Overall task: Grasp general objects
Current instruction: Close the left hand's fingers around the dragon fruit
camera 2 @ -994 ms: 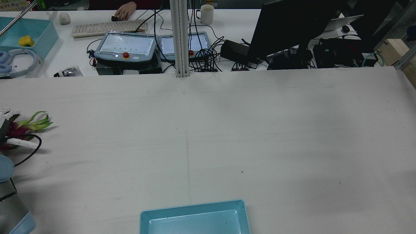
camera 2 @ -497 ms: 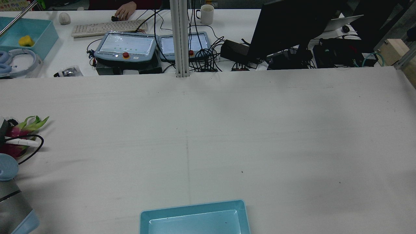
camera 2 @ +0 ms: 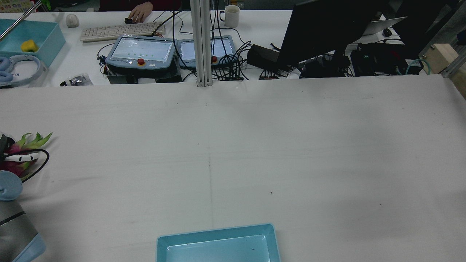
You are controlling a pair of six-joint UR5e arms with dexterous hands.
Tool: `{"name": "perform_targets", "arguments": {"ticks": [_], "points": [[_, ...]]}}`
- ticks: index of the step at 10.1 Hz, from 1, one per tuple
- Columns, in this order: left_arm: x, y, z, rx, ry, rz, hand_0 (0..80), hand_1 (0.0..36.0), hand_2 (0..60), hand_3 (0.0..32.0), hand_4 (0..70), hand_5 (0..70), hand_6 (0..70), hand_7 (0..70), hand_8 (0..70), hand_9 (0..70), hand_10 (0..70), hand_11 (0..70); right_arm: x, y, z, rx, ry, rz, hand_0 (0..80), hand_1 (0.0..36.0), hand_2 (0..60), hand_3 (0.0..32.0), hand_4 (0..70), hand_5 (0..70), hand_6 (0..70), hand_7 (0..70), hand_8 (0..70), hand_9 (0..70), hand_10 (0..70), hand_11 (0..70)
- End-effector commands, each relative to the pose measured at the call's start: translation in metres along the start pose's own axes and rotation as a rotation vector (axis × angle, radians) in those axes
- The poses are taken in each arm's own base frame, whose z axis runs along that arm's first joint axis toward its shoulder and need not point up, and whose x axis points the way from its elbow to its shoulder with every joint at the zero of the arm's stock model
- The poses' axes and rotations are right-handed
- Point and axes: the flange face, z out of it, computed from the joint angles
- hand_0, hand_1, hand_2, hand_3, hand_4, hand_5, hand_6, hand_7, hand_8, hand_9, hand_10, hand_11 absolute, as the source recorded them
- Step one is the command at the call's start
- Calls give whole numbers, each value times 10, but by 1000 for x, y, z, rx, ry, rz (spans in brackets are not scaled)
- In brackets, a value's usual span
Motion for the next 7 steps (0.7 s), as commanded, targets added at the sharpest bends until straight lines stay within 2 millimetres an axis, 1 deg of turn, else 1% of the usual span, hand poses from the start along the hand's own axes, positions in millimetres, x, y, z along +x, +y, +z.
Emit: {"name": "perform_targets", "arguments": {"ticks": [1,2,3,4,5,6,7], "points": [[3,-5,-5,27,-31,-26,487,103,510,0,700,588,700,696,640,656,700,700,0,0,0,0,0,0,0,0,0,0,0,0,0,0,0,0,0,0],[5,-8,-8,38,-46,-48,475,112,600,0,700,638,700,693,687,700,700,700,0,0,0,0,0,0,0,0,0,0,0,0,0,0,0,0,0,0],[14,-6,-15,36,-44,-97,470,124,600,0,700,669,700,687,700,700,700,700,0,0,0,0,0,0,0,0,0,0,0,0,0,0,0,0,0,0],[37,0,-28,7,-23,-165,463,137,600,0,700,686,700,676,700,700,700,700,0,0,0,0,0,0,0,0,0,0,0,0,0,0,0,0,0,0],[67,2,-42,-26,11,-225,462,148,600,0,700,700,700,669,700,700,700,700,0,1,1,-1,0,0,0,0,0,0,0,0,0,0,0,0,0,0],[102,11,-55,-71,52,-282,460,154,600,0,700,700,700,653,700,700,700,700,0,0,0,0,0,0,0,0,0,0,0,0,0,0,0,0,0,0],[129,25,-59,-134,67,-329,454,145,600,0,700,695,700,631,700,700,700,700,0,0,0,0,0,0,0,0,0,0,0,0,0,0,0,0,0,0]]}}
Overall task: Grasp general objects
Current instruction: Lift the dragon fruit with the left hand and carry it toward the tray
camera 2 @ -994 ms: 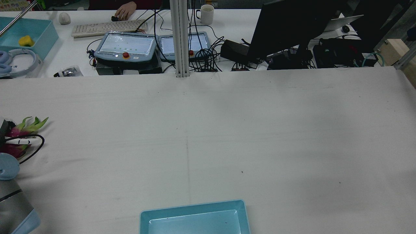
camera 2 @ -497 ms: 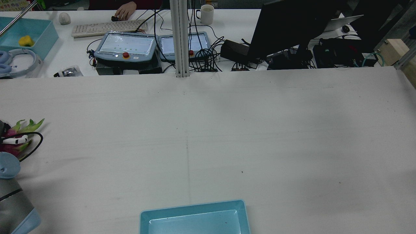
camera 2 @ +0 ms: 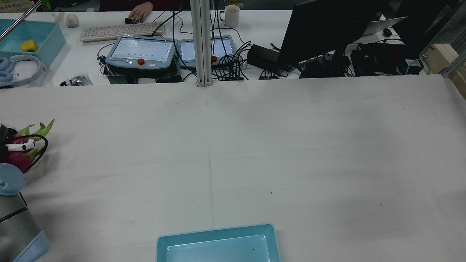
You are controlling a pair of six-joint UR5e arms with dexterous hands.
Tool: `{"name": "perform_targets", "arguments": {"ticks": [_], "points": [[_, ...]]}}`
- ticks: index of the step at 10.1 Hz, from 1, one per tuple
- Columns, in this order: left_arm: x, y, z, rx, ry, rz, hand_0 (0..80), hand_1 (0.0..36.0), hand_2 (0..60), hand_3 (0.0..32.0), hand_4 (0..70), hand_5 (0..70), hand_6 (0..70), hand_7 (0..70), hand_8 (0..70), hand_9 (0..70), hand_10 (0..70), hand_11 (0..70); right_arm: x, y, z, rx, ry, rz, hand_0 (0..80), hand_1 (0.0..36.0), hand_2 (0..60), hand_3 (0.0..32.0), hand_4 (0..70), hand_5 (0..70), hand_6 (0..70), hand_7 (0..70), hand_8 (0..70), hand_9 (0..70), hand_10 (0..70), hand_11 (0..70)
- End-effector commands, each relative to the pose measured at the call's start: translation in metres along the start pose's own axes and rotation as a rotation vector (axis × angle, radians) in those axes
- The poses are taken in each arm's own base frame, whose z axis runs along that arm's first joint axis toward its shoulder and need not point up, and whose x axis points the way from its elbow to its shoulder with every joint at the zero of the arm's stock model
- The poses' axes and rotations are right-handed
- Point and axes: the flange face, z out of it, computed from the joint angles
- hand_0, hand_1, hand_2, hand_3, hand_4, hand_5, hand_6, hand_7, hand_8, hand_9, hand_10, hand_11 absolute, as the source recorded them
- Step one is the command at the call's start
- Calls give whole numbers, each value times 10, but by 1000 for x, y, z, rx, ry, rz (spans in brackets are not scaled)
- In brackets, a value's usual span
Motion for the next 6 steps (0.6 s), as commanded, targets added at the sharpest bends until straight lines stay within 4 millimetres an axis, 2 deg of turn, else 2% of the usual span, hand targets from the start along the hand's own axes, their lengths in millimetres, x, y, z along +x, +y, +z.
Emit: {"name": "perform_targets", "arguments": {"ticks": [1,2,3,4,5,6], "points": [[76,62,-17,-241,57,-199,446,135,600,0,700,691,700,619,700,700,700,700,0,0,0,0,0,0,0,0,0,0,0,0,0,0,0,0,0,0],[88,78,-5,-396,93,-291,443,130,600,0,700,692,700,611,700,700,700,700,0,0,0,0,0,0,0,0,0,0,0,0,0,0,0,0,0,0],[110,81,8,-472,125,-338,429,112,600,0,700,683,700,594,700,700,700,700,0,0,0,0,0,0,0,0,0,0,0,0,0,0,0,0,0,0],[126,91,12,-519,159,-369,431,89,600,0,700,681,700,587,700,700,700,700,0,0,0,0,0,0,0,0,0,0,0,0,0,0,0,0,0,0],[139,95,18,-593,192,-441,429,45,600,0,700,637,700,581,700,700,700,700,0,1,1,-1,0,0,0,0,0,0,0,0,0,0,0,0,0,0],[149,95,28,-676,202,-549,457,35,529,0,700,620,700,659,700,700,700,700,0,0,0,0,0,0,0,0,0,0,0,0,0,0,0,0,0,0]]}}
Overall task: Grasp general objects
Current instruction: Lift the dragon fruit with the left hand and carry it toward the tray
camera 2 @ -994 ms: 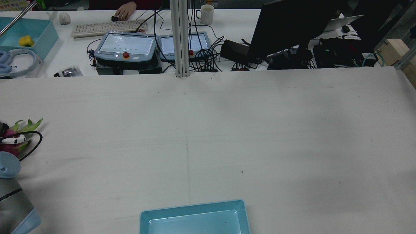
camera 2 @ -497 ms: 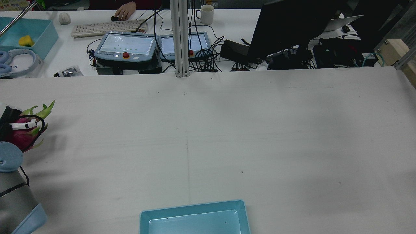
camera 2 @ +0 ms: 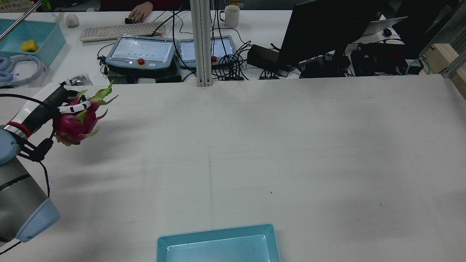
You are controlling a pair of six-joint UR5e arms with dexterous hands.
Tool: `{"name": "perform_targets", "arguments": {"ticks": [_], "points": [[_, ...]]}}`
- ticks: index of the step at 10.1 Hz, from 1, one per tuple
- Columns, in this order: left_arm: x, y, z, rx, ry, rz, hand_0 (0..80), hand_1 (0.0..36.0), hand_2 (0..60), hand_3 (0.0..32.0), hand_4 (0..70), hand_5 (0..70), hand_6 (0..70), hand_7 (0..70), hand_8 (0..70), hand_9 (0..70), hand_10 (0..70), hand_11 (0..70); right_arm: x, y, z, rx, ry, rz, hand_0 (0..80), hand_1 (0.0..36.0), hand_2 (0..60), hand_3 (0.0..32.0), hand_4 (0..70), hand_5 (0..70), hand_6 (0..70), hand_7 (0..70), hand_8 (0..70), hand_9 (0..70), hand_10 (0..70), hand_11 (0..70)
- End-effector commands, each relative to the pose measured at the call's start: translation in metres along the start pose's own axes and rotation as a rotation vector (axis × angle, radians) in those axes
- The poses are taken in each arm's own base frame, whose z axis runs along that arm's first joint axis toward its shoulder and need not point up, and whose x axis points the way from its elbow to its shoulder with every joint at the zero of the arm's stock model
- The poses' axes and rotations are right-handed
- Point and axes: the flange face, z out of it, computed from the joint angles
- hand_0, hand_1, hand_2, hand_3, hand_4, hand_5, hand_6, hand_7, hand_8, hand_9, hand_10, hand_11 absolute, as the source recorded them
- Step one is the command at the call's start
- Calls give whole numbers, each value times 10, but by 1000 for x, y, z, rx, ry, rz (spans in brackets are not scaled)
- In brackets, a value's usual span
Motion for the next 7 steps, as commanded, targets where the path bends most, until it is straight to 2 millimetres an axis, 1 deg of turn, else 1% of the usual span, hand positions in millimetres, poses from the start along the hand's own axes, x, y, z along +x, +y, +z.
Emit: {"name": "perform_targets", "arguments": {"ticks": [1,2,3,4,5,6,7], "points": [[33,16,31,-240,70,-271,456,29,518,0,700,596,700,700,700,700,700,700,0,0,0,0,0,0,0,0,0,0,0,0,0,0,0,0,0,0],[36,18,34,-275,79,-379,449,17,502,0,700,583,700,700,700,700,700,700,0,0,0,0,0,0,0,0,0,0,0,0,0,0,0,0,0,0],[38,24,35,-307,84,-459,459,0,385,0,700,572,700,700,700,700,700,700,0,0,0,0,0,0,0,0,0,0,0,0,0,0,0,0,0,0],[42,32,35,-342,71,-492,479,0,203,0,700,600,700,700,700,700,700,700,0,0,0,0,0,0,0,0,0,0,0,0,0,0,0,0,0,0],[44,48,38,-403,30,-529,487,0,24,0,700,638,700,700,700,700,700,700,0,0,0,0,0,0,0,0,0,0,0,0,0,0,0,0,0,0],[59,75,43,-482,27,-569,490,0,0,0,700,660,700,700,700,700,700,700,0,0,0,0,0,0,0,0,0,0,0,0,0,0,0,0,0,0],[63,91,44,-520,32,-579,496,0,0,0,700,695,700,700,700,700,700,700,0,0,0,0,0,0,0,0,0,0,0,0,0,0,0,0,0,0]]}}
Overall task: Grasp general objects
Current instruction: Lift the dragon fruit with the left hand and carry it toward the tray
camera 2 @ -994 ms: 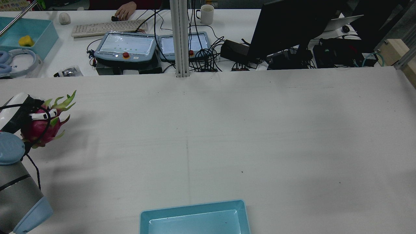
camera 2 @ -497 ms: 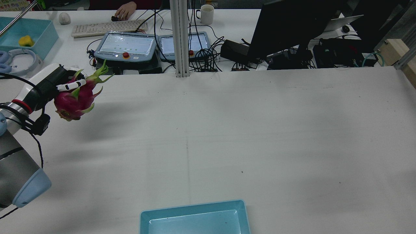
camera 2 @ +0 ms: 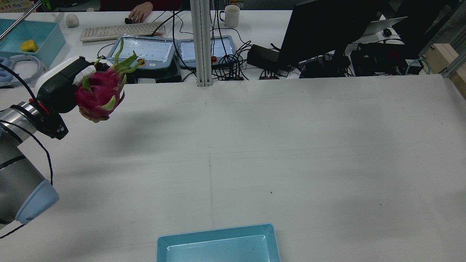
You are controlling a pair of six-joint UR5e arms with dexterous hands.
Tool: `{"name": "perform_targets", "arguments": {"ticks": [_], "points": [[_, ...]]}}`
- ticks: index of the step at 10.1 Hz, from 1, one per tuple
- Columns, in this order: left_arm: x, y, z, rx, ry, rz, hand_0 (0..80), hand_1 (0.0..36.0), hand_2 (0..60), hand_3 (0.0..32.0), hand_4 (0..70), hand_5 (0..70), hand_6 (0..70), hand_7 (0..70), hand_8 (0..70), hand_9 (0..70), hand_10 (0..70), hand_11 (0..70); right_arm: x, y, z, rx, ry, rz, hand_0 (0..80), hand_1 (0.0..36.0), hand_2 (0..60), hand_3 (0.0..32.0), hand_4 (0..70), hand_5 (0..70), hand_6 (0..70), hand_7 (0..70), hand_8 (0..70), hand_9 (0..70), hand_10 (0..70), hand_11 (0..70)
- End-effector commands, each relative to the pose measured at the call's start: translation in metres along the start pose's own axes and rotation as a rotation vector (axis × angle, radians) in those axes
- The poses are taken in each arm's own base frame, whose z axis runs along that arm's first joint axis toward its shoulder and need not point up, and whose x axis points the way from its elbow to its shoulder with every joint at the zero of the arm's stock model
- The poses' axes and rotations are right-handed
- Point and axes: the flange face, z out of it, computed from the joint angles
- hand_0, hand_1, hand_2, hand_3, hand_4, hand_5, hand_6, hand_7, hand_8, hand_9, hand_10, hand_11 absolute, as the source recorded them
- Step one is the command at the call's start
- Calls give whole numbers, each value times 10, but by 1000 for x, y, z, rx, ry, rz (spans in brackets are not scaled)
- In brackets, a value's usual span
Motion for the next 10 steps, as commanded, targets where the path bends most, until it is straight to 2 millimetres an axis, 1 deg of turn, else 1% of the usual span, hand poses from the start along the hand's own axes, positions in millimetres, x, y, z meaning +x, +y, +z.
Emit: {"name": "perform_targets", "arguments": {"ticks": [1,2,3,4,6,7,8,9,10], "points": [[-46,68,27,-167,-86,-115,500,0,0,0,700,700,700,700,700,700,700,700,0,0,0,0,0,0,0,0,0,0,0,0,0,0,0,0,0,0],[-72,91,23,-203,-123,-140,505,0,0,0,700,700,700,700,700,700,700,700,0,0,0,0,0,0,0,0,0,0,0,0,0,0,0,0,0,0],[-97,119,23,-244,-156,-168,503,0,0,0,700,700,700,700,700,700,700,700,0,0,0,0,0,0,0,0,0,0,0,0,0,0,0,0,0,0],[-120,152,27,-284,-187,-196,503,0,0,0,700,700,700,700,700,700,700,700,0,0,0,0,0,0,0,0,0,0,0,0,0,0,0,0,0,0],[-156,191,28,-326,-237,-229,517,0,0,0,700,700,700,700,700,700,700,700,0,0,0,0,0,0,0,0,0,0,0,0,0,0,0,0,0,0],[-171,207,26,-347,-256,-247,527,0,0,0,700,700,700,700,700,700,700,700,0,0,0,0,0,0,0,0,0,0,0,0,0,0,0,0,0,0],[-180,222,20,-367,-271,-263,535,0,0,0,700,700,700,700,700,700,700,700,0,0,0,0,0,0,0,0,0,0,0,0,0,0,0,0,0,0],[-185,239,10,-391,-285,-278,541,0,0,0,700,700,700,700,700,700,700,700,0,0,0,0,0,0,0,0,0,0,0,0,0,0,0,0,0,0],[-185,251,3,-405,-292,-290,543,0,0,0,700,700,700,700,700,700,700,700,0,0,0,0,0,0,0,0,0,0,0,0,0,0,0,0,0,0]]}}
